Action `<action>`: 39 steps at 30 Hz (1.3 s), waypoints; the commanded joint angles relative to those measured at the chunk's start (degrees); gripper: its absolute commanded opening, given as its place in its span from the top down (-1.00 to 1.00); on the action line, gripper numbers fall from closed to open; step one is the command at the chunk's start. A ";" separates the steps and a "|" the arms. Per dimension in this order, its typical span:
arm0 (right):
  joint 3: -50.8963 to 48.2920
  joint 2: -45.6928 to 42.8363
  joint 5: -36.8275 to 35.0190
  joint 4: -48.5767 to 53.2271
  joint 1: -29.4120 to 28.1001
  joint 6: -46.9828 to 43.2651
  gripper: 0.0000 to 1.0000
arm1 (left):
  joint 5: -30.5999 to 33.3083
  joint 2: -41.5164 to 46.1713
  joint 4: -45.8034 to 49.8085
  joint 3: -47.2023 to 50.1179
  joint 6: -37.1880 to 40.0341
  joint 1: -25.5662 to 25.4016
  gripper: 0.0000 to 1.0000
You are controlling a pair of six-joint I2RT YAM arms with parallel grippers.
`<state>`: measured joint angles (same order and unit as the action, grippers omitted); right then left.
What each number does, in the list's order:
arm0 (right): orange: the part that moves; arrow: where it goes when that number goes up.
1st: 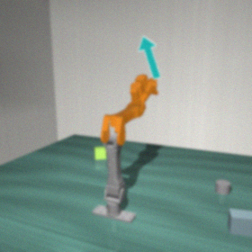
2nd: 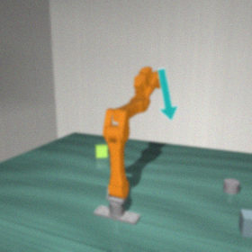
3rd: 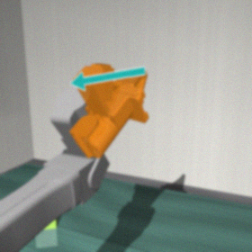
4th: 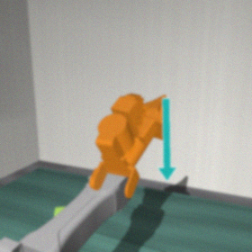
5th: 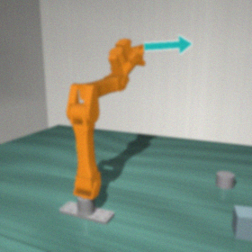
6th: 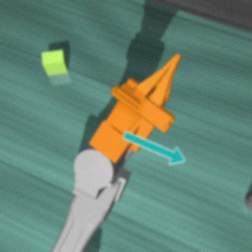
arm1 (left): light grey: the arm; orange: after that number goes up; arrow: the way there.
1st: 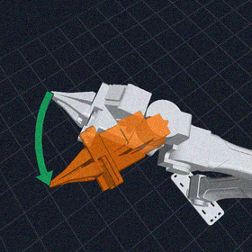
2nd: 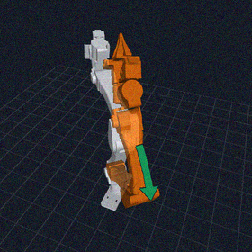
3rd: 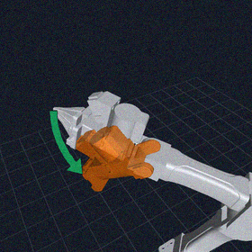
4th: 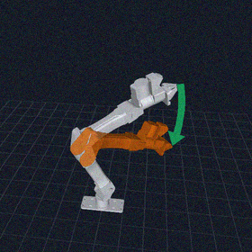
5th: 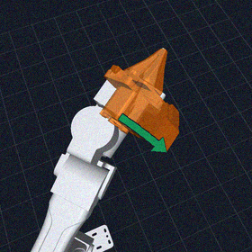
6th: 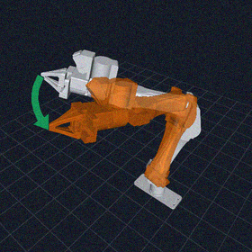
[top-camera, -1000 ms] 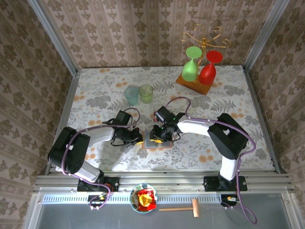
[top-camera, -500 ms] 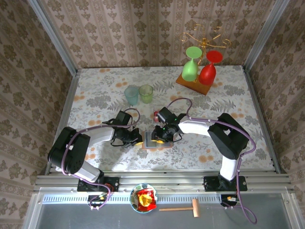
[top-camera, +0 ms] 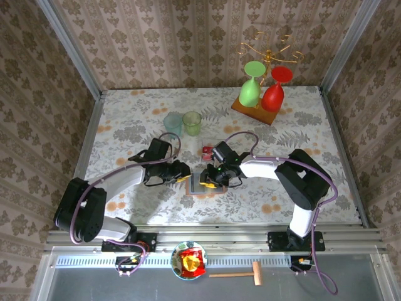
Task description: Take the credit cards out of the card holder
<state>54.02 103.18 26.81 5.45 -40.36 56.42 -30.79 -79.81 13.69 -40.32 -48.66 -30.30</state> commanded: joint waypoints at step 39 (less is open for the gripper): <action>-3.97 -0.04 3.14 -6.72 1.35 3.89 0.40 | -0.67 -8.08 -2.44 -2.86 -2.92 -2.79 0.35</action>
<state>51.13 103.18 30.06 -1.58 -39.35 60.07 -32.77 -88.77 8.51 -41.47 -52.29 -32.62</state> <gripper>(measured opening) 0.300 0.316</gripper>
